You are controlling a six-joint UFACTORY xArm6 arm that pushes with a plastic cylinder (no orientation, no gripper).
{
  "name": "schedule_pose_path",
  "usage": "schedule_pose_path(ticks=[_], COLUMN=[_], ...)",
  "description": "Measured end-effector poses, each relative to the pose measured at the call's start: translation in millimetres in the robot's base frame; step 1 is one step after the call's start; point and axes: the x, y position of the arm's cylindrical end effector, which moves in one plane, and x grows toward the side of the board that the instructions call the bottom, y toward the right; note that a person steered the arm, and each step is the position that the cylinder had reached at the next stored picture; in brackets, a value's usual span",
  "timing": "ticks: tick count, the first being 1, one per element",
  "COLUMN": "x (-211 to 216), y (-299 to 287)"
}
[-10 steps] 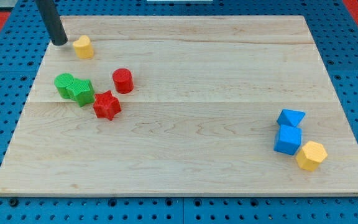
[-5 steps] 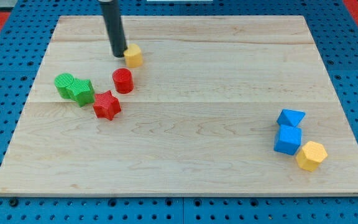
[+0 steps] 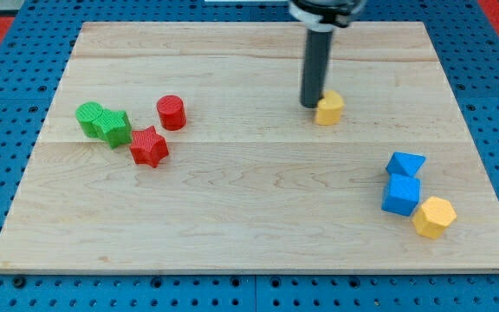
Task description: Move the yellow heart to the bottom center
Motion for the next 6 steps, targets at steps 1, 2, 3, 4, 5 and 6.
schedule_pose_path(ticks=[1, 2, 3, 4, 5, 6], x=[-5, 15, 50, 74, 70, 70], y=[24, 42, 54, 66, 67, 66])
